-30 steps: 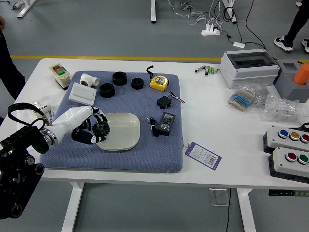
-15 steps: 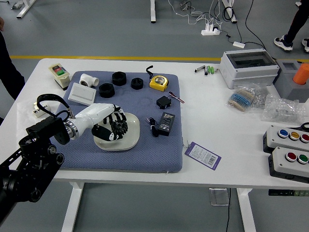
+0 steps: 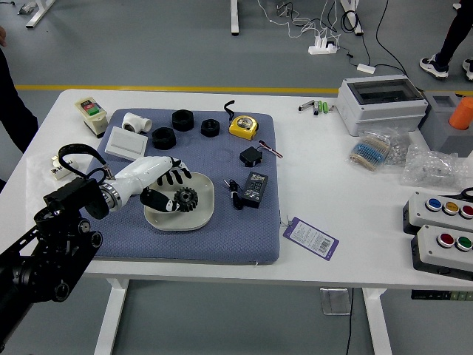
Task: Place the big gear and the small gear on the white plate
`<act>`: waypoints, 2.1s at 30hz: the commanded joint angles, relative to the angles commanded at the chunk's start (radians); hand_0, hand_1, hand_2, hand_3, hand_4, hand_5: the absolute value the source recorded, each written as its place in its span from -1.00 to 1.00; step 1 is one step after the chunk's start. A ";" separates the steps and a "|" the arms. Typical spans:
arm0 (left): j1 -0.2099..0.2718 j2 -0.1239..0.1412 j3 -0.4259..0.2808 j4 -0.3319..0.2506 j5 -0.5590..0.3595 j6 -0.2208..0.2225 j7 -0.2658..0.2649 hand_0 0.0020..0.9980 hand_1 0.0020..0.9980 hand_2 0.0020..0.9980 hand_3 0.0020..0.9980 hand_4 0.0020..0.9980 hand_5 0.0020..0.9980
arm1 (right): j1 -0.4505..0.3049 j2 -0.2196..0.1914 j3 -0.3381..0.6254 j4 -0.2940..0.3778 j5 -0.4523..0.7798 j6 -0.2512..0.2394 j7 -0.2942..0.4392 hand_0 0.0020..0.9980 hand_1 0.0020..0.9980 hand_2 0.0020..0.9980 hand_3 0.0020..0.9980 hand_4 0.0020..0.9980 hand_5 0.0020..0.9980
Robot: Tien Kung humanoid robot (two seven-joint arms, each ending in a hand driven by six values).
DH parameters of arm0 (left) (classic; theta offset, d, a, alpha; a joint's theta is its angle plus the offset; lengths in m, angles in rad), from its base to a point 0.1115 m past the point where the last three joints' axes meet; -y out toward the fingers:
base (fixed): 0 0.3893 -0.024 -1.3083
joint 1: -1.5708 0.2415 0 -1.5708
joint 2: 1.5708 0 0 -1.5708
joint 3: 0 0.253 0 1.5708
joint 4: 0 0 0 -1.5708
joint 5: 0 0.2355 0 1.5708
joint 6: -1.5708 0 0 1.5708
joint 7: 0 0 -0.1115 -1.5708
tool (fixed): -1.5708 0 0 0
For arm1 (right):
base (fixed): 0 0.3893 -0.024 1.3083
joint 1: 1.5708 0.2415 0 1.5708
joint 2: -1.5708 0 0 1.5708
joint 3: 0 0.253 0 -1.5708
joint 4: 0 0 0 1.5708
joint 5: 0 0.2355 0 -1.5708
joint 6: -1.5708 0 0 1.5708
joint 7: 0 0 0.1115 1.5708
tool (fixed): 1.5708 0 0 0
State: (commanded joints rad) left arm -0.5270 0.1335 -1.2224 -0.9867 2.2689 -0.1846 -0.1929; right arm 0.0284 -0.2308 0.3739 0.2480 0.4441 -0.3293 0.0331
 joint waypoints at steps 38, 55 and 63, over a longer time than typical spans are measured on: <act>-0.002 0.099 -0.114 0.090 0.000 0.015 -0.013 -0.03 0.20 0.30 0.24 0.49 -1.00 | -0.014 0.003 -0.001 0.000 0.005 0.001 0.002 0.40 0.42 0.48 0.13 0.58 0.29; -0.010 0.097 -0.122 0.160 0.000 0.036 -0.022 -0.08 0.04 0.12 0.12 0.14 -1.00 | -0.008 0.002 0.004 0.001 0.004 0.001 0.001 0.40 0.42 0.48 0.13 0.58 0.29; -0.004 0.103 -0.120 0.122 0.000 -0.017 -0.003 -0.07 0.10 0.15 0.13 0.17 -1.00 | -0.007 0.002 0.006 0.001 0.003 0.001 0.001 0.40 0.42 0.48 0.12 0.58 0.29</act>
State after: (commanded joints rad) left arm -0.5306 0.2368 -1.3420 -0.8644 2.2689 -0.2015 -0.1962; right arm 0.0215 -0.2287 0.3796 0.2492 0.4471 -0.3283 0.0341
